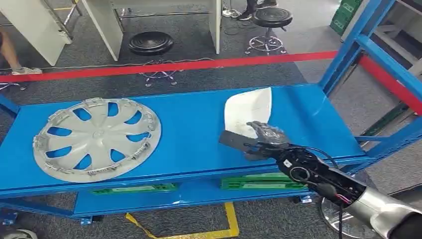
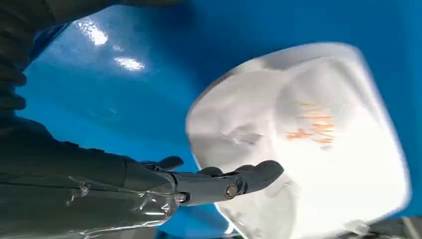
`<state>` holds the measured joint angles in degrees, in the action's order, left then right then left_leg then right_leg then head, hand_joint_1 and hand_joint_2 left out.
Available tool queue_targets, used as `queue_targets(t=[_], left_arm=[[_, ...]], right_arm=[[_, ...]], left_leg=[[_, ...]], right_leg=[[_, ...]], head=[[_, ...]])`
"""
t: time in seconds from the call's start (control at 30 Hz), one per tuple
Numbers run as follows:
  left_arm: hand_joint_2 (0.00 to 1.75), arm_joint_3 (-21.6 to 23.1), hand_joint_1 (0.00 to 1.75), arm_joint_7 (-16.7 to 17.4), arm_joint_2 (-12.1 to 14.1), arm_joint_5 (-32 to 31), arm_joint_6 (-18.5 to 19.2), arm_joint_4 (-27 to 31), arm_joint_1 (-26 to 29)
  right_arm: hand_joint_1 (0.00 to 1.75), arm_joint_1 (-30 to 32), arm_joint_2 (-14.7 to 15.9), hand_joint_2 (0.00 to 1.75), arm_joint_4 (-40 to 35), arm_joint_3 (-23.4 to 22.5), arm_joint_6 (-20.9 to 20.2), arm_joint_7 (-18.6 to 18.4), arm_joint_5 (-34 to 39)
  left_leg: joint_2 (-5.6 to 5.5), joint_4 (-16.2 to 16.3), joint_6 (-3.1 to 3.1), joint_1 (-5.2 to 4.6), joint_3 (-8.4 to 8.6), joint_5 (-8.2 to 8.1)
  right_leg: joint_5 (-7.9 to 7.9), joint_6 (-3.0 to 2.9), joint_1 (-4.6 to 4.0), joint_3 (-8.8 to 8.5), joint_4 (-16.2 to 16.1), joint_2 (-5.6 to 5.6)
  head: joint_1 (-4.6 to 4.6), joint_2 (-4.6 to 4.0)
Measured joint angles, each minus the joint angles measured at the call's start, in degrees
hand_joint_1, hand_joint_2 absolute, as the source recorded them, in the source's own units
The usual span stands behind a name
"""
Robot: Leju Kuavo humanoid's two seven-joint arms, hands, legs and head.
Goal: Take the parts from the cabinet and place them on the table.
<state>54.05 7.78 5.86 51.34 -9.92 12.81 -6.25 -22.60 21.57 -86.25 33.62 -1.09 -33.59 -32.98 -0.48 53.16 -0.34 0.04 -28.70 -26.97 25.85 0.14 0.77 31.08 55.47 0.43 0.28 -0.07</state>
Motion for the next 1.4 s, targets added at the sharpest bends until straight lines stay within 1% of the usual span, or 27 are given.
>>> queue_targets(t=[0.13,0.3,0.8,0.97,1.4], left_arm=[[0.0,0.02,0.0,0.0,0.0,0.0,-0.02,0.0,-0.02],[0.0,0.07,0.0,0.0,0.0,0.02,0.07,0.0,-0.01],[0.0,0.11,0.0,-0.2,0.02,0.04,0.09,0.0,0.01],[0.0,0.11,0.0,-0.26,0.02,0.04,0.17,0.0,0.02],[0.0,0.17,0.0,-0.33,0.02,-0.02,0.35,0.0,0.02]], right_arm=[[0.0,0.06,0.02,1.75,1.75,-0.33,0.2,0.22,0.0],[0.0,0.87,0.02,1.75,3.24,-0.61,1.75,1.4,-0.37],[0.0,1.64,0.02,1.75,4.94,-1.4,2.45,2.16,-0.59],[0.0,1.93,0.02,1.75,5.01,-1.92,2.34,2.78,-1.31],[0.0,2.04,0.02,1.75,4.99,-2.45,1.7,2.91,-1.97]], left_leg=[[0.0,0.0,0.0,0.0,0.0,0.0],[0.0,-0.01,0.0,0.0,0.0,0.0],[0.01,0.0,0.0,0.0,0.02,0.0],[0.01,0.0,0.0,0.0,0.03,0.0],[0.01,0.0,0.0,0.0,0.03,0.0]], right_leg=[[0.0,0.0,0.0,0.01,0.0,0.01],[0.0,0.0,0.0,0.01,0.0,0.01],[0.0,0.0,0.0,-0.01,0.0,0.01],[0.0,0.0,0.0,-0.02,0.0,0.01],[0.0,0.0,0.0,-0.02,0.0,0.01]], head=[[-0.02,0.0],[-0.02,0.0],[-0.02,0.0],[0.0,0.0],[0.0,0.0]])
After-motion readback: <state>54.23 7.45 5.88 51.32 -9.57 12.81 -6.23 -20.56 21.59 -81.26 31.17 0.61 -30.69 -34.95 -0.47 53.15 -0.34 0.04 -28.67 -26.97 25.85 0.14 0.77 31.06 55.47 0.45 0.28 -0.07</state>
